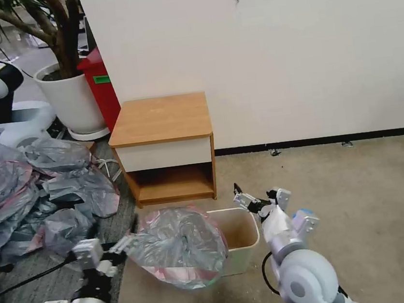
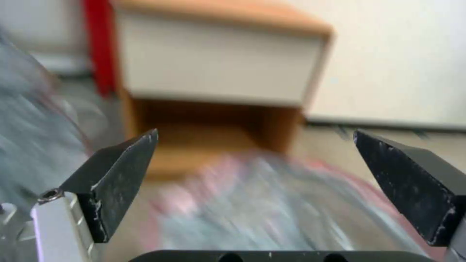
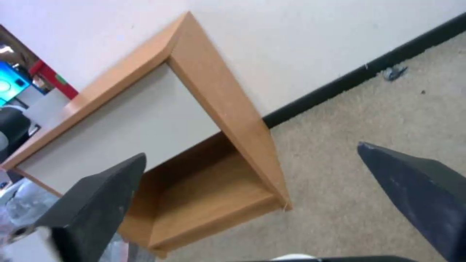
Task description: Pick up the garbage bag from the table and place it over the trash can.
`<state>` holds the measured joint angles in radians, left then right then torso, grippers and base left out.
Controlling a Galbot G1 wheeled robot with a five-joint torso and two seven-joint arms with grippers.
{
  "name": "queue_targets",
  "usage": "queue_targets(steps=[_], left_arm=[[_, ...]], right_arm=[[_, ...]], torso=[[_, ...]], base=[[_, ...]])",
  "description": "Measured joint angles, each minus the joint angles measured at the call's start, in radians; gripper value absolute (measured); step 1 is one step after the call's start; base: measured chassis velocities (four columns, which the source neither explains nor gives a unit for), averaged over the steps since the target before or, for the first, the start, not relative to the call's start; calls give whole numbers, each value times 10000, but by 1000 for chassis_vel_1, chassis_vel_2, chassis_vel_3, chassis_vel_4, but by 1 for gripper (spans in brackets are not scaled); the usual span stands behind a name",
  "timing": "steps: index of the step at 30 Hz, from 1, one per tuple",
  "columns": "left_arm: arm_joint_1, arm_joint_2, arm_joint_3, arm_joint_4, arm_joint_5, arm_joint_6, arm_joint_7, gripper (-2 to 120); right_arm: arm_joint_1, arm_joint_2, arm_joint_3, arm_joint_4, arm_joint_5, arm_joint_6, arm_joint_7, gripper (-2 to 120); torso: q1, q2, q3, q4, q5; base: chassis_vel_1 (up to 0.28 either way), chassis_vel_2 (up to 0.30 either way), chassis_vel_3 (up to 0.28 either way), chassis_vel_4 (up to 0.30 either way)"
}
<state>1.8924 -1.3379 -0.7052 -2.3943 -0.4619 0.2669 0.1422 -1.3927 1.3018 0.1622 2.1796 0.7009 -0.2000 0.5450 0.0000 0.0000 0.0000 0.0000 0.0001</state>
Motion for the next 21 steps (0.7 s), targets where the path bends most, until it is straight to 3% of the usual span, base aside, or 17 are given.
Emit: queue_targets(steps=[2,4,9,15,18,21], left_arm=[[-75,111,33,-19,-265,434,6,100],[-458,477,77,-20,-889,2025,-18,100],[-1067,864,172,255,-943,3325,-74,100],[-1453,1048,516,349,-1058,4001,-509,100],[-1716,1156,787,361,-1421,4668,-1358,99],[-1790,1207,801,361,-1490,4787,-1633,97]], right_arm=[[-24,-8,35,33,1,1,-2,103],[-114,-23,145,109,4,8,-6,100],[-268,3,302,137,7,51,-12,100],[-362,65,340,93,-9,86,-14,99],[-393,152,367,23,-23,103,-14,99],[-406,194,385,-36,-28,118,-13,99]], torso=[[0,0,0,0,0],[0,0,0,0,-2],[0,-1,0,-1,-2],[0,0,0,-1,-2],[0,0,1,-1,-1],[0,-1,0,-1,0]], base=[[0,0,0,0],[0,0,0,0],[0,0,0,0],[0,0,0,0],[0,0,0,0],[0,0,0,0]])
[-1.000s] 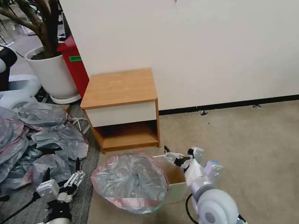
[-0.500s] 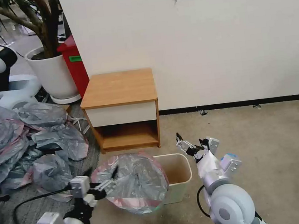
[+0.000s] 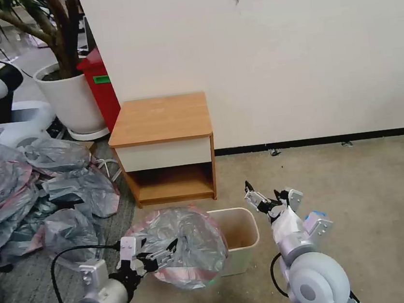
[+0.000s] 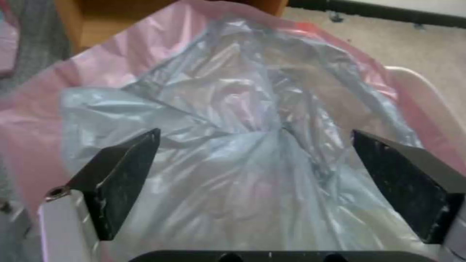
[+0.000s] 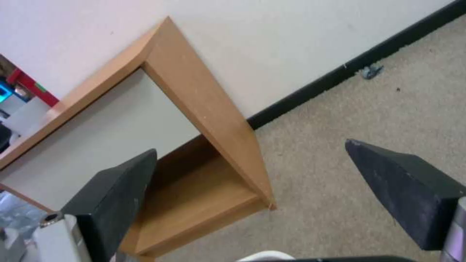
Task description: Pick up the garbage bag from the table and place it over the trash can.
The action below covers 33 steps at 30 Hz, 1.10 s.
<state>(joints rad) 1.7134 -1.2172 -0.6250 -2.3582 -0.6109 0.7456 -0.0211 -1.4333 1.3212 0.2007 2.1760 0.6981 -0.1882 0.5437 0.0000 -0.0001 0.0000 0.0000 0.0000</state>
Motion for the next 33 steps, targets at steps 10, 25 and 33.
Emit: queue_targets(steps=[10,25,33], left_arm=[[-351,183,488,211,-31,-18,-814,77],[-1031,820,1374,890,-111,-75,-1593,77],[-1429,1007,1777,1191,-245,-87,-1913,81]], right_arm=[[4,126,7,-273,-76,111,5,99],[-1,216,164,-413,-110,163,15,98],[-20,270,279,-545,-110,207,19,98]], torso=[[0,1,1,0,0],[0,1,0,0,-1],[0,0,0,0,-1]], base=[[0,0,0,0],[0,0,0,0],[0,0,0,0]])
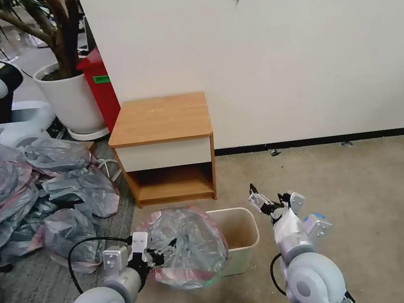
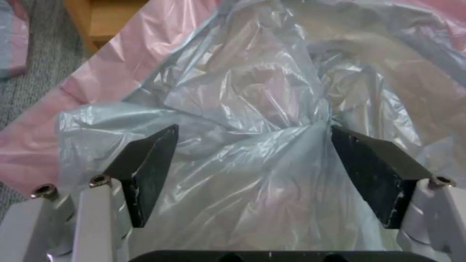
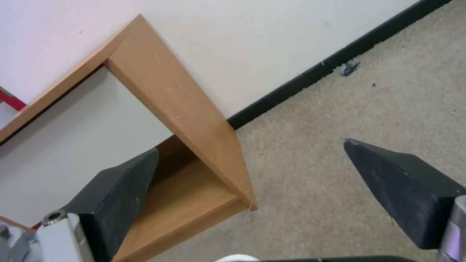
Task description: Pick up the garbage bag from the table and place it over the trash can.
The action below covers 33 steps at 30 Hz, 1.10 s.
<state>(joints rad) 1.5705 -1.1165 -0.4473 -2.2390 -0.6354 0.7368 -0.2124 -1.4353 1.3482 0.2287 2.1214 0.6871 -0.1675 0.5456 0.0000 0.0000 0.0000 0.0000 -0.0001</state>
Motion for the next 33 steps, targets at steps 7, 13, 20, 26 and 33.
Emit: queue_targets(steps=[7,13,20,26,33], left_arm=[[-340,145,280,239,-280,-6,-241,82],[-810,221,634,425,-765,-10,-728,82],[-819,479,589,144,-1097,-14,-848,83],[-69,1340,75,-800,-1741,-16,-831,84],[56,1792,23,-724,-2020,-17,-834,84]], right_arm=[[45,58,42,-161,-1,24,1,97],[66,133,56,-252,-15,43,2,97],[100,171,72,-313,-20,49,6,97],[168,185,97,-356,-20,59,8,97],[167,253,101,-488,-41,149,6,97]], torso=[[0,0,0,0,0],[0,0,0,0,0],[0,0,0,-1,0],[0,0,0,1,1],[0,0,0,1,0]], base=[[0,0,0,0],[0,0,0,0],[0,0,0,0],[0,0,0,0],[0,0,0,0]])
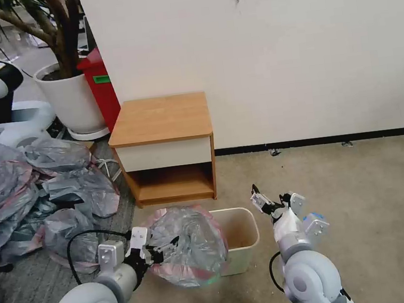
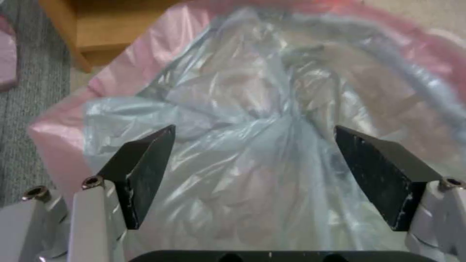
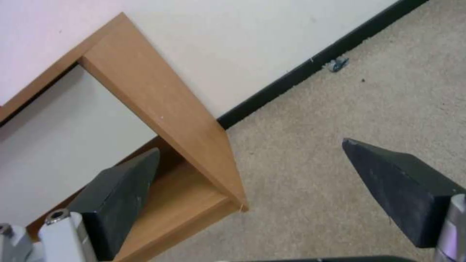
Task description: Pick up the garbage bag from the table and place it over the trash can.
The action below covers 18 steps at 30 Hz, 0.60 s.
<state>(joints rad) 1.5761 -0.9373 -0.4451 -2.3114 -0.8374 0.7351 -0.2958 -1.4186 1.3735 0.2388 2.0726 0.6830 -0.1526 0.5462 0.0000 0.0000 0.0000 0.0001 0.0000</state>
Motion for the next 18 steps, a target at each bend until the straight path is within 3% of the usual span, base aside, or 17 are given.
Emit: queue_targets(steps=[5,18], left_arm=[[-721,246,636,655,-559,0,-452,84],[-2132,615,1865,1383,-1373,3,-1401,84]], right_arm=[[9,33,9,-81,-28,40,-5,96],[94,49,119,-290,-34,96,-11,96]], torso=[[0,0,0,-1,0],[1,0,0,-2,0]], base=[[0,0,0,0],[0,0,0,0]])
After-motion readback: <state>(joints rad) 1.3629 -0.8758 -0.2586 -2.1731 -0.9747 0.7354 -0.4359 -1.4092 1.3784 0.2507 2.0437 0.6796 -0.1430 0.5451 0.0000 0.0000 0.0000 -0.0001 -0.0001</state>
